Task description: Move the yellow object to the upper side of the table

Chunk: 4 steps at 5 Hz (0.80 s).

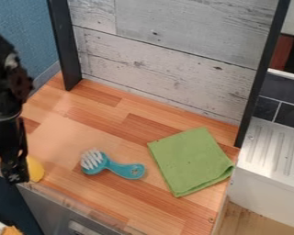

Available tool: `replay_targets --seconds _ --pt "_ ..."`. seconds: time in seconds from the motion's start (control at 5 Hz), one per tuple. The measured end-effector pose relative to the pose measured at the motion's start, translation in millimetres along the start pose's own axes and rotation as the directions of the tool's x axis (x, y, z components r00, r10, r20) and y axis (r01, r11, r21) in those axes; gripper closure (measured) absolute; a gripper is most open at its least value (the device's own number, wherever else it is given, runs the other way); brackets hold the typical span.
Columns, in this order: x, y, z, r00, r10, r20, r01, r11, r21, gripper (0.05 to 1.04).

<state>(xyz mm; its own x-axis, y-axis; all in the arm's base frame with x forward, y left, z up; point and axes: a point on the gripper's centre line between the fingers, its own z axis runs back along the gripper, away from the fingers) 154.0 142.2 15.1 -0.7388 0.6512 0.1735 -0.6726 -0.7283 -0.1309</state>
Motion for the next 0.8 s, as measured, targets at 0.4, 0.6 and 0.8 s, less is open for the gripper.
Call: replay_targets --seconds 0.4,0.6,0.8 --pt "0.2 -5.3 -23.0 1.000 0.017 0.013 -0.017 1.000 0.007 0.084" --pt "0.2 -8.3 -26.4 0.999 0.025 0.022 -0.025 1.000 0.003 0.084" --pt "-1.7 -9.7 -25.6 0.999 0.031 0.019 -0.031 1.000 -0.001 0.084"
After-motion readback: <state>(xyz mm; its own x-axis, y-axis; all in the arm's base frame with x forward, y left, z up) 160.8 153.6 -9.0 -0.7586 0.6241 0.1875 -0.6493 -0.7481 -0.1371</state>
